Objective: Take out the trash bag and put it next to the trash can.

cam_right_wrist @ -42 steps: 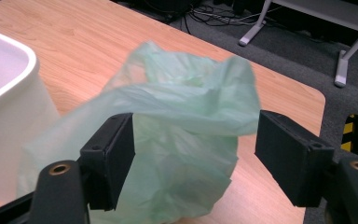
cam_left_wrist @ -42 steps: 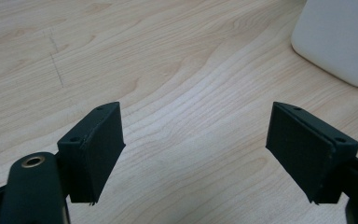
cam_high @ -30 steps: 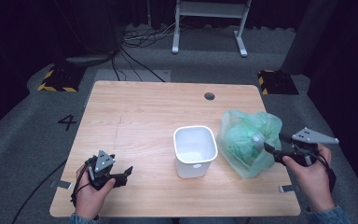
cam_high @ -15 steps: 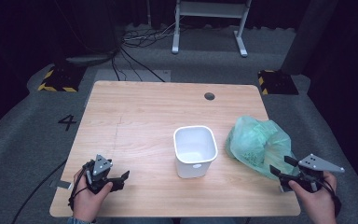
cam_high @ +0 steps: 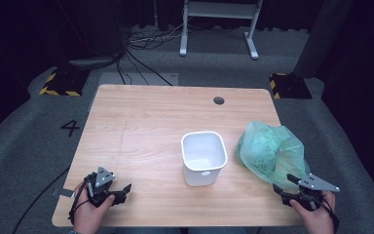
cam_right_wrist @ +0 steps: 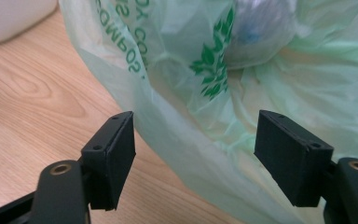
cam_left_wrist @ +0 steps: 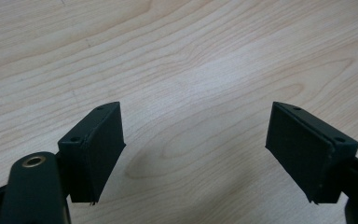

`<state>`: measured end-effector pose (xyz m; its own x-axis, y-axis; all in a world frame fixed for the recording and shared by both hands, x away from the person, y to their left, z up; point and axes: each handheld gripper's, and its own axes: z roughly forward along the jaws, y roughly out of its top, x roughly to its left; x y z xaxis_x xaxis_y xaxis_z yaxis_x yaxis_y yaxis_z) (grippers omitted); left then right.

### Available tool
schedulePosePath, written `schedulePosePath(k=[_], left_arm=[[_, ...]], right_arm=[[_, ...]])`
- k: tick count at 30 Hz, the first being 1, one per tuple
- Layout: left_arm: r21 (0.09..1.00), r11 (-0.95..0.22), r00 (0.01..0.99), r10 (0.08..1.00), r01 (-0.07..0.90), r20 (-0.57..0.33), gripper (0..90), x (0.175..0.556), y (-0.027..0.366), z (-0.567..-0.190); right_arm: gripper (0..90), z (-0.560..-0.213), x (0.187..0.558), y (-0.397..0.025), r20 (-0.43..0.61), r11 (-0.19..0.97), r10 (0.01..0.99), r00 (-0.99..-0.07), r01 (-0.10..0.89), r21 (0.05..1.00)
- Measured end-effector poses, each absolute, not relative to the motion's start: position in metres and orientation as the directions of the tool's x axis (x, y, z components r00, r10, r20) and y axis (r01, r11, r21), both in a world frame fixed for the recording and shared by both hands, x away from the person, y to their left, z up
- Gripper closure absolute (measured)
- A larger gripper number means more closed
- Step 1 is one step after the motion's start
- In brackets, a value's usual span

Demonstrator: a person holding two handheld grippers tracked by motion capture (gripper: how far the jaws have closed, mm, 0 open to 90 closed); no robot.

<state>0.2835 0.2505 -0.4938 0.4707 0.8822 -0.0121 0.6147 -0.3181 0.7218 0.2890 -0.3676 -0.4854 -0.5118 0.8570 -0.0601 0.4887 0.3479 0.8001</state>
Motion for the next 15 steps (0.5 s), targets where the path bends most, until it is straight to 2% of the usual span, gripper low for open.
schedulePosePath(k=[9,15], left_arm=[[0.702,-0.33,0.469,0.883,0.631,-0.005,19.7,0.286,0.253,-0.501],[0.717,-0.314,0.464,0.886,0.623,-0.015,17.8,0.289,0.257,-0.506]], right_arm=[[26.7,-0.504,0.306,-0.359,-0.065,0.382,0.855,-0.515,0.54,0.75],[20.0,-0.504,0.314,-0.357,-0.029,0.364,0.859,-0.512,0.569,0.737]])
